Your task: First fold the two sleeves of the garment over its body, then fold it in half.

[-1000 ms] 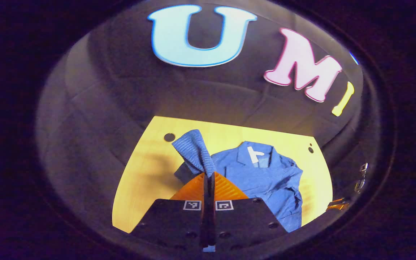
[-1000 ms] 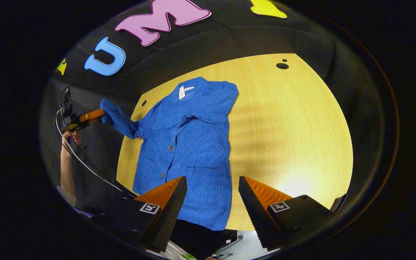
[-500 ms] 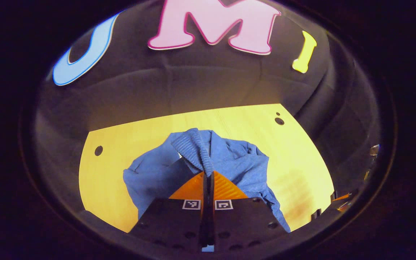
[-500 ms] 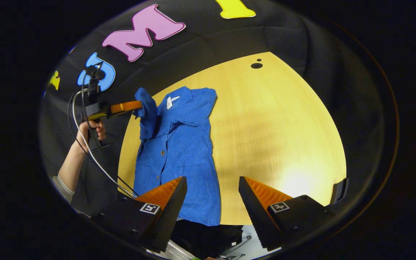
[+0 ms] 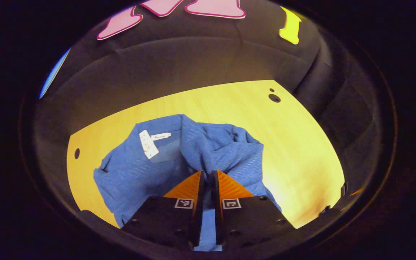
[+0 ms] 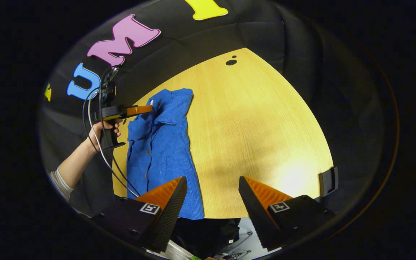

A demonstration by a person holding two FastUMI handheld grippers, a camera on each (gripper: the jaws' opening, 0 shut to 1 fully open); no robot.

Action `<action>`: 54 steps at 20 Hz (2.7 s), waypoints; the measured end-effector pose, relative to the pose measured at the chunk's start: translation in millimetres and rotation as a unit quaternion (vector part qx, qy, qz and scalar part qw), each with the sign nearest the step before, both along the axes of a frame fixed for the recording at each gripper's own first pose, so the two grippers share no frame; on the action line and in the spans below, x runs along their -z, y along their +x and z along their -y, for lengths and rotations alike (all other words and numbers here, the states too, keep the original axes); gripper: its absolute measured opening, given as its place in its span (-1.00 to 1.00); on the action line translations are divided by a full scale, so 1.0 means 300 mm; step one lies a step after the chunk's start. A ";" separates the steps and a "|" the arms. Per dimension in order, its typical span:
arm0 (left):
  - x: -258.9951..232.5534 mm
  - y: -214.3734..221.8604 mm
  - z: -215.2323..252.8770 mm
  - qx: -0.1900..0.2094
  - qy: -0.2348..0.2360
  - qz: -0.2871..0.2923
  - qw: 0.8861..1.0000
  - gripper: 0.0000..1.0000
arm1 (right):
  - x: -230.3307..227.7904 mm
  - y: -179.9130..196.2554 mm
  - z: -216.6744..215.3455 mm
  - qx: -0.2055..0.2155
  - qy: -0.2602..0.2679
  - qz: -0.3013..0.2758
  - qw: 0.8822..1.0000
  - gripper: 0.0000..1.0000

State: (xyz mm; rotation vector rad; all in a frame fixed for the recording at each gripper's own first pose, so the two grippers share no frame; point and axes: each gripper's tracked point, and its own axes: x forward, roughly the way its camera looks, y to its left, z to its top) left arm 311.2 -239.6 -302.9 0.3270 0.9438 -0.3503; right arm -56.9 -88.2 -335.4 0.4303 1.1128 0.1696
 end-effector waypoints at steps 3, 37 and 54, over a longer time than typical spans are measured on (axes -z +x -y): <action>-0.065 -0.045 0.091 0.029 -0.027 0.026 0.999 0.21 | 0.010 0.043 -0.047 -0.012 0.008 -0.001 1.000 0.87; 0.321 -1.140 -1.178 -0.233 0.040 -0.249 0.939 0.66 | 0.507 -0.380 -0.393 -0.135 -0.170 -0.172 0.961 0.99; 0.359 -1.140 -1.070 -0.144 0.037 -0.224 0.963 -1.00 | 0.519 -0.354 -0.503 -0.166 -0.151 -0.118 0.967 -0.89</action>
